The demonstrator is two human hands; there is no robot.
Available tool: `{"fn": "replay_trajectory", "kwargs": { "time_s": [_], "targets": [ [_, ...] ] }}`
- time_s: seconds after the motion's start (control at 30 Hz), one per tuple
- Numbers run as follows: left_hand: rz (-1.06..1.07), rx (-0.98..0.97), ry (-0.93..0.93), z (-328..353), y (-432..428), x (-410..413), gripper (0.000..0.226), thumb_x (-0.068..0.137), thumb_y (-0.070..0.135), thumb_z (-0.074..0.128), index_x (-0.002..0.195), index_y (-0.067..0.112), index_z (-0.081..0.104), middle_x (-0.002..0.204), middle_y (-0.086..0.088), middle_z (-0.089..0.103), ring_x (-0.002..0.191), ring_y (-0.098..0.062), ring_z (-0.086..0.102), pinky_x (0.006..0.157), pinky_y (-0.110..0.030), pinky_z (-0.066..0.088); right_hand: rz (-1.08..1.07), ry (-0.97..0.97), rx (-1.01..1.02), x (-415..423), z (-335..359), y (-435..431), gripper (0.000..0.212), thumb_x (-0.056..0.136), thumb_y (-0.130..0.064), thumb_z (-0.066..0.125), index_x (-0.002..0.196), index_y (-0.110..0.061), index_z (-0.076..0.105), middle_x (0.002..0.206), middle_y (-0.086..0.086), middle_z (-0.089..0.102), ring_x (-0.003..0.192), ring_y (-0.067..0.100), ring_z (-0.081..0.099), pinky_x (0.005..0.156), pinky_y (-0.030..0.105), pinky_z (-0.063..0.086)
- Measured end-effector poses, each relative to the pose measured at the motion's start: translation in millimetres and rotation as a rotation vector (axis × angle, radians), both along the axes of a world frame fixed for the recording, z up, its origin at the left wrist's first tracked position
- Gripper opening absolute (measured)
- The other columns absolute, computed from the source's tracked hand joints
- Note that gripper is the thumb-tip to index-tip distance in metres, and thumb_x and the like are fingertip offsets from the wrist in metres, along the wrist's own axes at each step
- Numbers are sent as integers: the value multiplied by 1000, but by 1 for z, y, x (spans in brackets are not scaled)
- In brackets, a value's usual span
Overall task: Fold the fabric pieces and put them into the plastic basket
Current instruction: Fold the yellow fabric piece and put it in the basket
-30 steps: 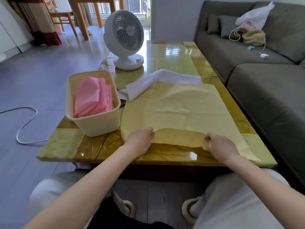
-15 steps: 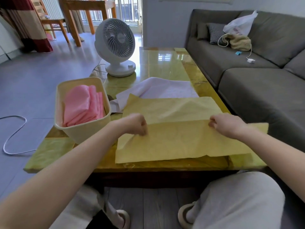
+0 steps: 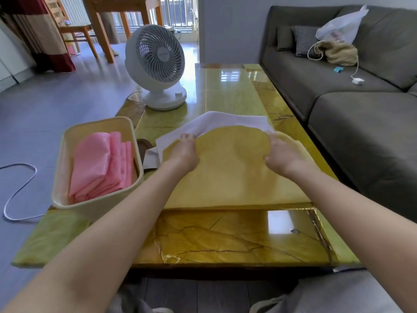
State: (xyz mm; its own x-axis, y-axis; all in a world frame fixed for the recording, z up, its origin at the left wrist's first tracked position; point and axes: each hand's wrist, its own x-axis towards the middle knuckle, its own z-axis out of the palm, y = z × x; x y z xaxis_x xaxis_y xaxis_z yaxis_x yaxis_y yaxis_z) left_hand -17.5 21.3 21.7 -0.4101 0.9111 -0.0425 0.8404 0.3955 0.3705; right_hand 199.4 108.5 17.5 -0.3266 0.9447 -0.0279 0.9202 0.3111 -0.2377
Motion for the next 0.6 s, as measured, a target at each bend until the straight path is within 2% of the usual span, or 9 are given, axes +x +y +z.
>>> {"fn": "replay_trajectory", "kwargs": {
  "time_s": [0.03, 0.07, 0.13, 0.23, 0.3, 0.33, 0.43, 0.53, 0.6],
  "targets": [
    [-35, -42, 17, -8, 0, 4, 67, 88, -2, 47, 147, 17, 23, 156, -12, 11, 137, -34, 29, 104, -39, 36, 49, 9, -45, -3, -9, -3, 74, 93, -20, 51, 151, -19, 5, 154, 11, 24, 131, 35, 39, 102, 42, 40],
    [-72, -78, 42, -15, -3, 10, 72, 89, 5, 51, 149, 21, 16, 158, -11, 2, 141, -35, 19, 111, -43, 28, 100, 22, -66, -5, -18, -9, 81, 92, -24, 54, 151, -21, -1, 157, 10, 15, 138, 34, 31, 108, 46, 34],
    [-187, -136, 68, -30, -10, 23, 70, 89, 24, 57, 148, 25, 20, 157, -11, 10, 142, -33, 18, 113, -45, 22, 198, 27, -97, -5, -36, -23, 81, 89, -33, 59, 150, -19, 8, 156, 8, 18, 140, 29, 26, 112, 45, 29],
    [-388, -254, -4, -50, -26, 46, 72, 82, 39, 66, 143, 28, 30, 148, -5, 29, 135, -28, 28, 109, -43, 27, 312, -163, -180, 6, -62, -49, 73, 84, -47, 61, 144, -23, 28, 153, 2, 24, 140, 23, 27, 112, 41, 29],
    [-436, -312, 18, -60, -32, 54, 68, 81, 35, 67, 140, 27, 34, 143, -5, 34, 132, -28, 30, 107, -42, 28, 298, -220, -155, 16, -74, -55, 65, 84, -44, 62, 139, -25, 34, 149, 1, 31, 137, 23, 31, 109, 40, 32],
    [-436, -295, 51, -64, -34, 56, 59, 83, 29, 63, 136, 25, 38, 139, -5, 36, 130, -28, 32, 105, -41, 28, 264, -205, -121, 21, -76, -55, 57, 86, -38, 61, 136, -24, 38, 145, 2, 36, 134, 24, 35, 107, 38, 34],
    [-373, -145, 113, -67, -39, 59, 30, 91, 13, 46, 120, 20, 50, 127, -5, 45, 121, -26, 41, 99, -37, 32, 185, -187, 18, 33, -70, -48, 33, 89, -21, 54, 122, -22, 54, 127, 2, 54, 118, 24, 51, 96, 34, 40],
    [-351, -31, 128, -59, -42, 60, 21, 92, 14, 42, 109, 16, 54, 117, -5, 49, 112, -24, 45, 94, -35, 34, 180, -129, 102, 39, -57, -49, 23, 95, -24, 47, 113, -22, 61, 113, 0, 63, 103, 23, 59, 87, 32, 44],
    [-386, -29, 144, -49, -49, 61, 19, 89, 16, 43, 103, 12, 55, 113, -6, 49, 108, -25, 46, 92, -34, 35, 204, -79, 100, 39, -50, -59, 22, 96, -29, 46, 112, -23, 61, 111, -2, 65, 100, 22, 61, 80, 31, 45]
  ]
}}
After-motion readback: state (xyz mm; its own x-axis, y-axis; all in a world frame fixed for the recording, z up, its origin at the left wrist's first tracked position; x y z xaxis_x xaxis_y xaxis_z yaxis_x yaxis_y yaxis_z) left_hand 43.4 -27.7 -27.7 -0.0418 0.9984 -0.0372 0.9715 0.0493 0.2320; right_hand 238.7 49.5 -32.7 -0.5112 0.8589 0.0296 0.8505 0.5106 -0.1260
